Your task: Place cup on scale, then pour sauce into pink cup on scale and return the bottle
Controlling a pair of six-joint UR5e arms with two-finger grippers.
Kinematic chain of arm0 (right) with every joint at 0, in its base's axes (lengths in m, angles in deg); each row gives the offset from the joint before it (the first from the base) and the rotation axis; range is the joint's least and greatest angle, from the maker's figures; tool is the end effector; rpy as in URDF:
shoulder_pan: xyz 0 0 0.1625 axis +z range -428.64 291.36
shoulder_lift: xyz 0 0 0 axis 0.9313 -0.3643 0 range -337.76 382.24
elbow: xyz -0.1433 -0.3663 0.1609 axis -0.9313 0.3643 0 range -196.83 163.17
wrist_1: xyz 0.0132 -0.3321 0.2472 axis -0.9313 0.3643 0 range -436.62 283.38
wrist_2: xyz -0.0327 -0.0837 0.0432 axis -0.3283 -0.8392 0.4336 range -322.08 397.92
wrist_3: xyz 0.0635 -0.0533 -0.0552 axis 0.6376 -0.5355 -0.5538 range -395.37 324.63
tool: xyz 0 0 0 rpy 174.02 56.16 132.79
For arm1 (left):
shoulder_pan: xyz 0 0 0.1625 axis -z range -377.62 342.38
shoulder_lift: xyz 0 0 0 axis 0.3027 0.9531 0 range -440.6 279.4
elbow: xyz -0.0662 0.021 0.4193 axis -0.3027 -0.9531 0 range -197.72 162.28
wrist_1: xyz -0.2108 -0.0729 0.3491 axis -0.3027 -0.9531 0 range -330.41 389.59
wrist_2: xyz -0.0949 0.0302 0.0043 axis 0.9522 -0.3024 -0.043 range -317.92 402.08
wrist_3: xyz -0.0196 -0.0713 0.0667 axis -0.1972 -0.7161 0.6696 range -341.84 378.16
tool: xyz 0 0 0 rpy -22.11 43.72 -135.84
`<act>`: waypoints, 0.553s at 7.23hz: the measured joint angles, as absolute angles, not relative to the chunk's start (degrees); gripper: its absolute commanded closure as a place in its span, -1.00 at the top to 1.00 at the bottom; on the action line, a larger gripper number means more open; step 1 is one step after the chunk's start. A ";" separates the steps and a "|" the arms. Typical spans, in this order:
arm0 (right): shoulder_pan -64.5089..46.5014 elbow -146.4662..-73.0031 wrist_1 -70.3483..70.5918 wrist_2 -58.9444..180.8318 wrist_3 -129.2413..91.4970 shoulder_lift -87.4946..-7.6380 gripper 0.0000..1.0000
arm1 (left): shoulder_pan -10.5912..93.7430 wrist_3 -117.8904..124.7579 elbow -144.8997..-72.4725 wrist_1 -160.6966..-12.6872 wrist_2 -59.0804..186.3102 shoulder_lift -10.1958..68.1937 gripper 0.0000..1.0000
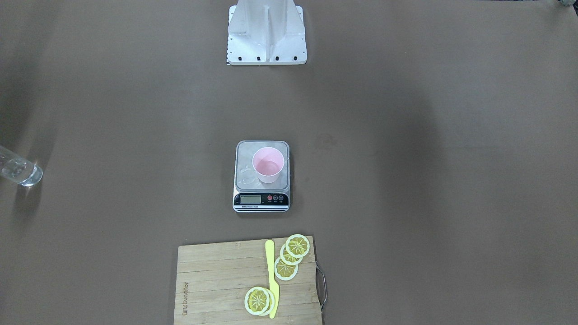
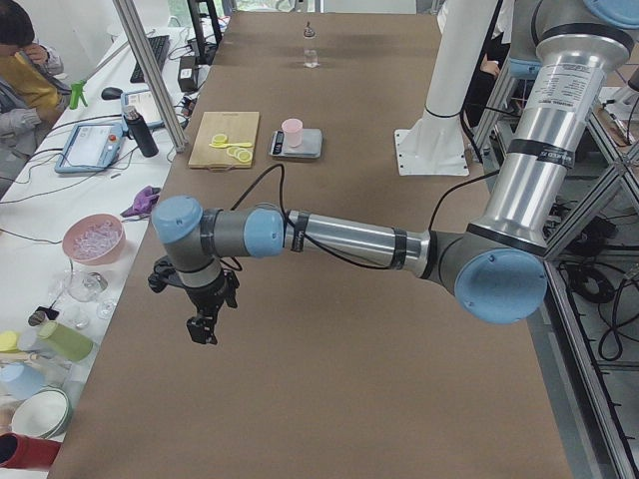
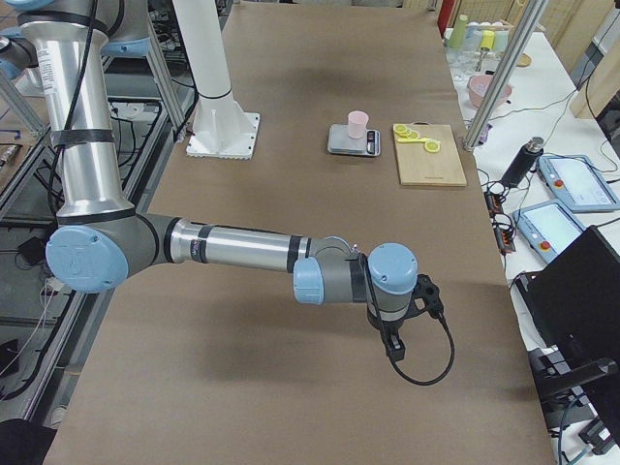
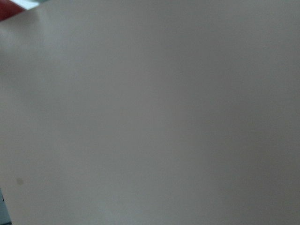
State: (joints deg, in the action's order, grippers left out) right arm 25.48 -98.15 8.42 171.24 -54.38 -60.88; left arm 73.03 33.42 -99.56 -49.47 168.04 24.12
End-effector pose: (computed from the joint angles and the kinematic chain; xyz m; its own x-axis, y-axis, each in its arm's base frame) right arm 0.1040 -0.5403 0.6636 0.7120 -0.3106 0.6297 0.1696 0.9464 0.2751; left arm -0.0815 -0.5900 0.6168 0.7834 0.2102 -0.5849 -0.2020 0.9761 0.0803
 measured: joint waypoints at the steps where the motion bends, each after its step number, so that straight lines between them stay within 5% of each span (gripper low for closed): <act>1: 25.38 -98.60 12.26 170.51 -58.38 -60.77 1.00 | 73.14 30.73 -99.40 -49.67 168.08 23.16 0.96; 4: 25.10 -98.94 19.53 168.33 -68.92 -60.30 1.00 | 73.10 27.64 -100.46 -49.94 168.11 22.93 0.96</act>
